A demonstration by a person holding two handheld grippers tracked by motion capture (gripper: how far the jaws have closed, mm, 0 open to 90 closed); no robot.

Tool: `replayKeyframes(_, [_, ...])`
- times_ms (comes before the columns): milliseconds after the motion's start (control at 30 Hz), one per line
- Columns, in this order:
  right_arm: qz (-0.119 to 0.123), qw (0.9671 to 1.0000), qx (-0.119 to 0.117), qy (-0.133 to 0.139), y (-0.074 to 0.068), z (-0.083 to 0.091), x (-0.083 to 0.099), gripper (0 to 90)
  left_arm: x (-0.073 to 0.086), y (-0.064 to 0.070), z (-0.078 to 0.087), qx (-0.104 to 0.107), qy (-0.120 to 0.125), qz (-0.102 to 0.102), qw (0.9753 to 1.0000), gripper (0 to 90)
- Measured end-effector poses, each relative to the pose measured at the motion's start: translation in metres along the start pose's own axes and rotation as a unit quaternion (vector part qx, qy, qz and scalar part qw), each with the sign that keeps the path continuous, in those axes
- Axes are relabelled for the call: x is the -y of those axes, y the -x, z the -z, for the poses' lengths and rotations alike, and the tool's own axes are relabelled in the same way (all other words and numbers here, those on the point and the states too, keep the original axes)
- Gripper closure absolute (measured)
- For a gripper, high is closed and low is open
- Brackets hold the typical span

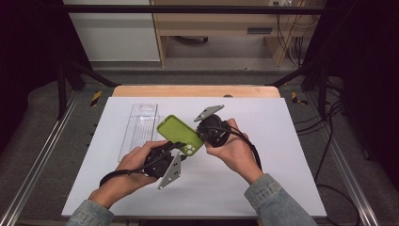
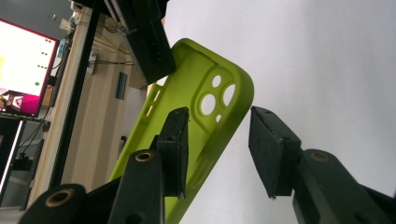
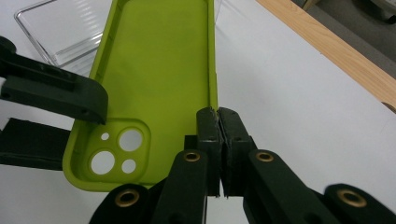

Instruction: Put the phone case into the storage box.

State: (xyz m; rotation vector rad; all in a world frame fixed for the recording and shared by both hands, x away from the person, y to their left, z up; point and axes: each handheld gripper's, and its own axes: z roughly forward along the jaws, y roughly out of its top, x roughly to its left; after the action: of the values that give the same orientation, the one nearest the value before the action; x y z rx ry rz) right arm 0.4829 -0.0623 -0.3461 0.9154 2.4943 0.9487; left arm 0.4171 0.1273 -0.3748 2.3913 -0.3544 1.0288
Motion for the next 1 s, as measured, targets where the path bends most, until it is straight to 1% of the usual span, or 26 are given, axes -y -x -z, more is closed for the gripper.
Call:
replayKeyframes(133, [0.002, 1.0, -0.003, 0.002, -0.0014, 0.0003, -0.0015, 88.4, -0.0003, 0.0006, -0.0009, 0.001, -0.001, -0.005, 1.0, 64.8])
replayKeyframes(267, [0.005, 1.0, -0.003, 0.001, -0.0024, 0.0005, -0.003, 88.4, -0.0007, 0.0015, -0.0004, -0.002, -0.003, -0.017, 0.9999, 70.0])
replayKeyframes(367, [0.007, 1.0, -0.006, 0.002, -0.0015, 0.0009, -0.0042, 88.3, -0.0026, 0.0029, 0.0003, -0.009, -0.004, -0.039, 0.9992, 73.3])
replayKeyframes(433, [0.007, 0.9999, -0.007, 0.0, -0.0017, 0.001, -0.0054, 88.3, -0.0048, 0.0036, 0.001, -0.012, -0.006, -0.048, 0.9987, 76.3])
replayKeyframes(500, [0.009, 0.9999, -0.007, 0.001, -0.0015, 0.001, -0.0064, 88.1, -0.0066, 0.0037, 0.0016, -0.016, -0.005, -0.051, 0.9986, 78.7])
replayKeyframes(667, [0.003, 0.9999, -0.01, 0.005, 0.0008, 0.0032, -0.0079, 87.9, -0.0064, 0.0024, 0.0027, -0.024, -0.004, -0.049, 0.9985, 79.0])
replayKeyframes(800, [0.0, 0.9999, -0.014, 0.008, 0.002, 0.0041, -0.0088, 87.5, -0.0074, 0.0025, 0.0026, -0.024, -0.004, -0.05, 0.9985, 79.1])
replayKeyframes(900, [-0.007, 0.9997, -0.019, 0.011, 0.0033, 0.0047, -0.0095, 86.5, -0.0079, 0.0028, 0.0021, -0.025, -0.003, -0.046, 0.9986, 79.2])
replayKeyframes(933, [-0.007, 0.9997, -0.02, 0.013, 0.0038, 0.0053, -0.0096, 85.5, -0.0081, 0.0028, 0.002, -0.026, -0.003, -0.045, 0.9987, 79.3])
replayKeyframes(1000, [-0.009, 0.9995, -0.019, 0.023, 0.0049, 0.0061, -0.0099, 75.7, -0.0081, 0.0023, 0.002, -0.027, -0.005, -0.044, 0.9986, 79.5])
